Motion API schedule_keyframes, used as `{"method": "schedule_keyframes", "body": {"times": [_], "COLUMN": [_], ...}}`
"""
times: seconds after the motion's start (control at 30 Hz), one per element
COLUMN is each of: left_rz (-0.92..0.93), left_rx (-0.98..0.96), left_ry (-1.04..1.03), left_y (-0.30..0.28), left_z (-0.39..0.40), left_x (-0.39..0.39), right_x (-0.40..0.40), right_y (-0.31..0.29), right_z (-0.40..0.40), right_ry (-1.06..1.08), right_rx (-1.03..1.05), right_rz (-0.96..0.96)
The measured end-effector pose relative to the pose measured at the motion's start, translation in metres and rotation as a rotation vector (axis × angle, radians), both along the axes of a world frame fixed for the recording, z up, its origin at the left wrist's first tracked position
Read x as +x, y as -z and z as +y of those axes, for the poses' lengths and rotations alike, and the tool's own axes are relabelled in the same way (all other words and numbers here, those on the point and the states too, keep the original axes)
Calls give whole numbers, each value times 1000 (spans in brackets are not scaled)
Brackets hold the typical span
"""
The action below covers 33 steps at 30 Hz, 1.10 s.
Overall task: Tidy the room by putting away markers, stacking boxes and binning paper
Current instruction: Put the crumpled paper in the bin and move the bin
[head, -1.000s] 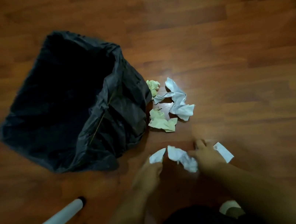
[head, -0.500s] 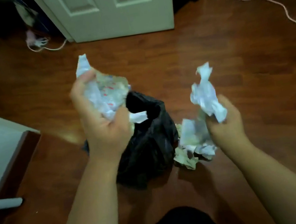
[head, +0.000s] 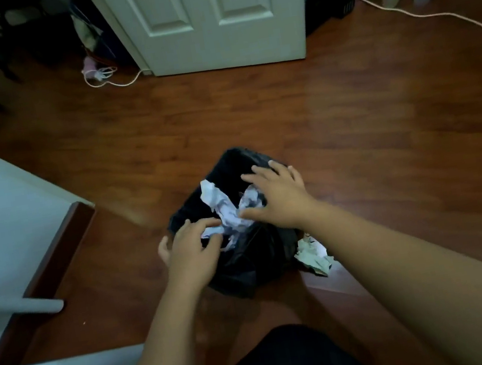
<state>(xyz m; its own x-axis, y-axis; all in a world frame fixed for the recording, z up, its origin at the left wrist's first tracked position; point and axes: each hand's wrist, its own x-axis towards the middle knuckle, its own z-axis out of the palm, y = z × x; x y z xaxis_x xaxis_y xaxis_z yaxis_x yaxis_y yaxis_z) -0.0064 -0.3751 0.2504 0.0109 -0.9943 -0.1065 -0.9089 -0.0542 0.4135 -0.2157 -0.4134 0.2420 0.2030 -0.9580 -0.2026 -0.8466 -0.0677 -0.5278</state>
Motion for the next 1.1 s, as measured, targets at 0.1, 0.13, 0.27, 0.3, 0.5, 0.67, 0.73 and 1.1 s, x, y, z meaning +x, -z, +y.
{"method": "schedule_keyframes", "body": {"times": [0.1,0.13,0.27,0.3,0.5,0.67,0.73,1.1], "left_rz": [2,-55,-272,-295,-294,-78,-119,-439], "left_rx": [-135,-131,-343,-383,-435,-536,-273,559], "left_ry": [40,131,384,372,185,566,784,782], "left_y": [5,10,34,35,42,85,116,217], "left_z": [14,19,13,6,-10,9,4,-78], "left_x": [-5,-10,-18,-18,-22,-79,-112,-174], "right_x": [-26,-40,-97,-108,-132,-131,-129,-95], "right_y": [-7,-1,46,60,122,150,159,258], "right_z": [5,7,23,30,68,65,57,55], "right_ry": [294,404,789,826,719,411,337,328], "right_rx": [-244,-253,-70,-19,307,425,453,546], "right_rz": [-211,-270,-415,-400,-165,111,176,178]}}
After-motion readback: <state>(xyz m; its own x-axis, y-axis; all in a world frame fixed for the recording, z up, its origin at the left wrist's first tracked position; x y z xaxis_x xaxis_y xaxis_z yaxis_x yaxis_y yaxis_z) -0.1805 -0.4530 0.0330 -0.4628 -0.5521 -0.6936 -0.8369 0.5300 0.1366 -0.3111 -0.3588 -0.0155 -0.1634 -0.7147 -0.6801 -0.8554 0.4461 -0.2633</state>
